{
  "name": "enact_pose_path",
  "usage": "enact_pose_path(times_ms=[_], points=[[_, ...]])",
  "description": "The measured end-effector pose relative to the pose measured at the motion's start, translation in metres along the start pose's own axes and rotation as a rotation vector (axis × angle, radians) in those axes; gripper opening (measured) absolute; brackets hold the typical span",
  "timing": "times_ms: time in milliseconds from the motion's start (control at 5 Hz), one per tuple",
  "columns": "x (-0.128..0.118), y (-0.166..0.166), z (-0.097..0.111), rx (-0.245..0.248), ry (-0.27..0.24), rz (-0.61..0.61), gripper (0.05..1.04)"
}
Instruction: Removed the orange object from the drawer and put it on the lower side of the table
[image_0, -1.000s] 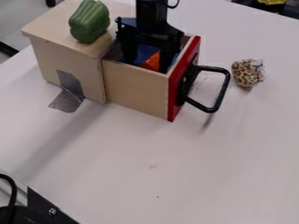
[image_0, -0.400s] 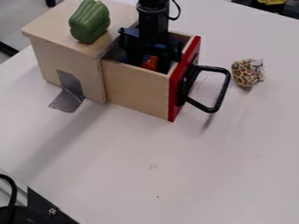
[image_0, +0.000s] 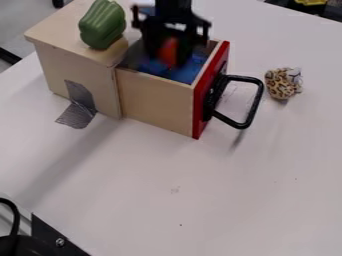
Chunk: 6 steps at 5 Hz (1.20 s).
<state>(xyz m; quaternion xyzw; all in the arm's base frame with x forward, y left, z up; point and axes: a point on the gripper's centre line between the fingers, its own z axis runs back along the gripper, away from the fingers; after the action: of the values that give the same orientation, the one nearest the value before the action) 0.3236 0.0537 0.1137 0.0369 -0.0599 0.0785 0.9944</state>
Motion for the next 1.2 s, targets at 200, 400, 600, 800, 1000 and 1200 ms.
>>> enact_pose_path(times_ms=[200,400,600,800,1000,1200], points=[[-0.003,-0.001,0.042,-0.037,-0.095,-0.011,0.604],[-0.033,0.000,0.051,-0.065,-0.076,-0.046,0.603],[-0.083,0.017,0.032,-0.054,0.012,-0.067,0.604],[-0.127,0.034,0.012,-0.043,0.086,-0.078,0.604],[-0.164,0.051,-0.006,-0.014,0.136,-0.074,0.604],[-0.186,0.061,-0.034,-0.022,0.191,-0.071,0.604]])
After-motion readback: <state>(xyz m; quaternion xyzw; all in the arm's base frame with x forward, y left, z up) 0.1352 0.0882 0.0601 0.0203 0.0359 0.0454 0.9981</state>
